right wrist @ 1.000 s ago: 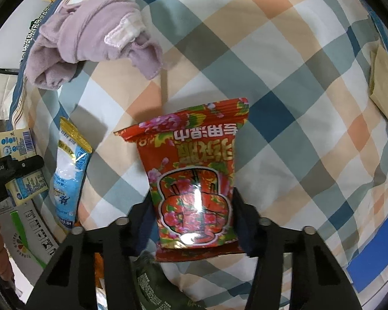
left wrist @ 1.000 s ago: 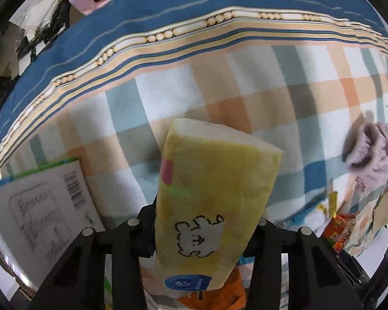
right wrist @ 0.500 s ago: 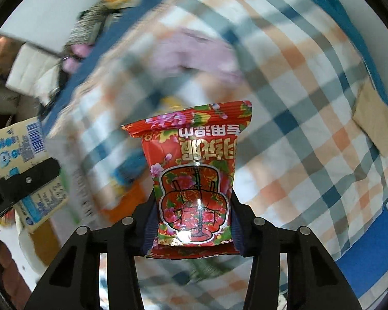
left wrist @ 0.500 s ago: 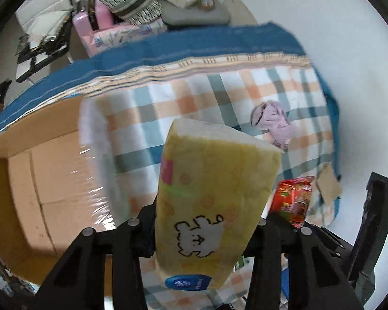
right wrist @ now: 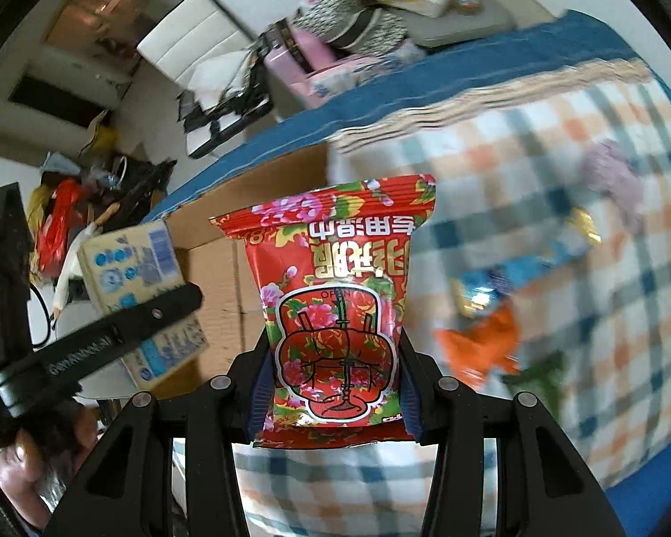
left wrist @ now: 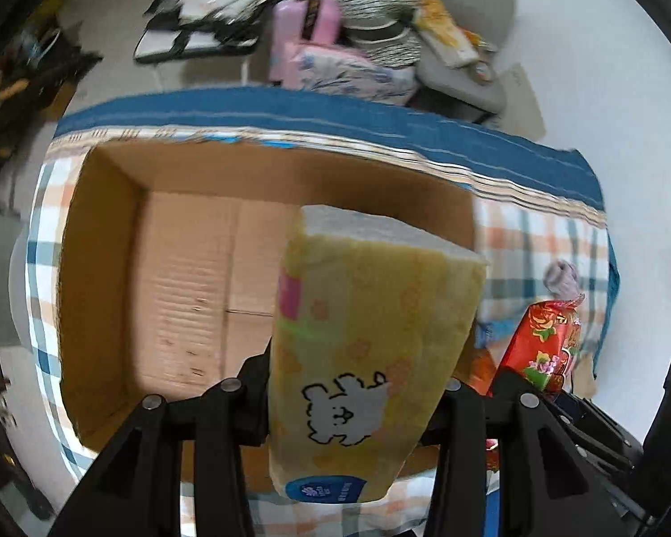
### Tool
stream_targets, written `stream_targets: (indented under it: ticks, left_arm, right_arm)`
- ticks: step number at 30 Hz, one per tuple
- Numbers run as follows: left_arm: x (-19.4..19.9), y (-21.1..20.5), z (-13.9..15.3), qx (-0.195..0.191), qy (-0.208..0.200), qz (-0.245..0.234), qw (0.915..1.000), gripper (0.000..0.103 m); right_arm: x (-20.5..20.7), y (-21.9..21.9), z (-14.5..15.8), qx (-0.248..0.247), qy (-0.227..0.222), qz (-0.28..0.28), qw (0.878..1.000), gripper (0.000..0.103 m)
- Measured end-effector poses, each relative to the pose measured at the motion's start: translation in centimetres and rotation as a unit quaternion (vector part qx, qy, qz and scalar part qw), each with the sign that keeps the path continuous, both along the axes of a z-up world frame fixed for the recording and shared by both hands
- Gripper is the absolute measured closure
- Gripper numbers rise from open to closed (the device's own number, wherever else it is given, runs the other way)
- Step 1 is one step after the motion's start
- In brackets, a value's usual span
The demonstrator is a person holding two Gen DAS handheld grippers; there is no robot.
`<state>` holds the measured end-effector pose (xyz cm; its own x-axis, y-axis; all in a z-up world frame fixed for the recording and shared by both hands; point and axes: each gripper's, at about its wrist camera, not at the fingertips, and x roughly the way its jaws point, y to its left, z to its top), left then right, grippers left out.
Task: Organize soft objects
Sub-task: 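Carry both items over the box and open both tools to drop them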
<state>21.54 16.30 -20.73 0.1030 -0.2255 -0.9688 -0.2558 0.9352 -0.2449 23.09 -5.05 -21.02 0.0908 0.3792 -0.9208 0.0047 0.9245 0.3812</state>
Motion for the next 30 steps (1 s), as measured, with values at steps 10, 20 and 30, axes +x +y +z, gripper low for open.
stream_targets:
  ticks: [10, 20, 30]
  left_arm:
    - [3.5, 3.4, -6.5, -0.049, 0.055, 0.009, 0.9972, 0.061]
    - [5.6, 2.4, -8.0, -0.04, 0.063, -0.025, 0.9969, 0.052]
    - [4.3, 3.4, -5.8, 0.004, 0.033, -0.015, 0.9993, 0.007]
  right_arm:
    - [3.8, 8.4, -5.6, -0.053, 0.025, 0.018, 0.998, 0.053]
    - [5.9, 9.5, -7.7, -0.096, 0.007, 0.019, 0.995, 0.05]
    - [5.5, 9.0, -5.8, -0.114, -0.003, 0.022, 0.993, 0.017]
